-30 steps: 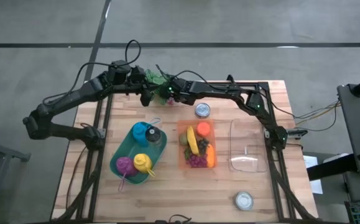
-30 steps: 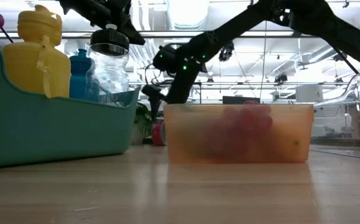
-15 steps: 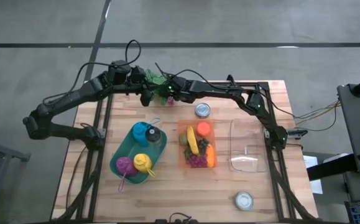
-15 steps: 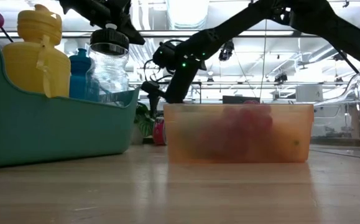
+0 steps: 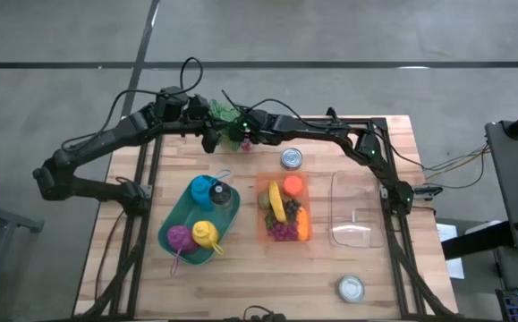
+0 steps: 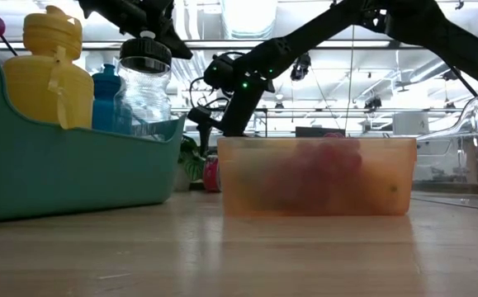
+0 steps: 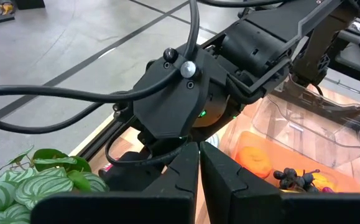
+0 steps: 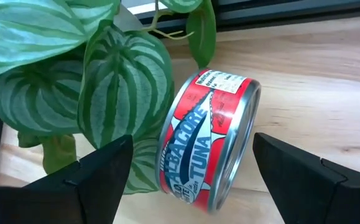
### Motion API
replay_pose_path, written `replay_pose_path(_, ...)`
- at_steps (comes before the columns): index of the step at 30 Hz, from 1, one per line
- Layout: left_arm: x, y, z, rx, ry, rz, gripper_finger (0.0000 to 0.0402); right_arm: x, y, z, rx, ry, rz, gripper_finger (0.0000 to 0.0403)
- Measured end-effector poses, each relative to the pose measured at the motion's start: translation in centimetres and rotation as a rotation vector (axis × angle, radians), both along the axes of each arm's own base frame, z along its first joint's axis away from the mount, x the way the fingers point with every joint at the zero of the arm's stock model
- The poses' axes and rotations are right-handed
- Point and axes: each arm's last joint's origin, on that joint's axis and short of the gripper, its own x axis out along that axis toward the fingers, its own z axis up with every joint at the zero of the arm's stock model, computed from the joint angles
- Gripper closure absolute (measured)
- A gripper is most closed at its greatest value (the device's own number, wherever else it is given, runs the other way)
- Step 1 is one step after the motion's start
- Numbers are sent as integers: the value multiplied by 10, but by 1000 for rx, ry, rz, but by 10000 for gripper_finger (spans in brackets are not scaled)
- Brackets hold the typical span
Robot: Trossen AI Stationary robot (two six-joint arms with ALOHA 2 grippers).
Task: Pick & Place Food Item
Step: Put the red tuna can into the transparent bin
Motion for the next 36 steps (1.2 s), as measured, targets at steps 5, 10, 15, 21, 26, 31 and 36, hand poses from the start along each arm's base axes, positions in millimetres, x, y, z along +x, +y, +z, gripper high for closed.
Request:
replay_pose_path(5,0,0,0,0,0,0,380,-1,0,0,3,6,-1,76)
replay_pose_path(10,0,0,0,0,0,0,380,-1,0,0,4,5,-2,76)
replay_pose_path(15,0,0,0,0,0,0,380,-1,0,-1,7,11,-2,104)
replay_pose_path(21,0,0,0,0,0,0,380,-1,0,-2,7,10,2,178)
replay_pose_path(26,0,0,0,0,0,0,380,-2,0,-3,6,16,0,220)
replay_pose_path(31,0,0,0,0,0,0,380,-3,-1,-4,3,21,6,248)
replay_pose_path(36,0,0,0,0,0,0,380,-3,-1,-4,-1,31,18,257)
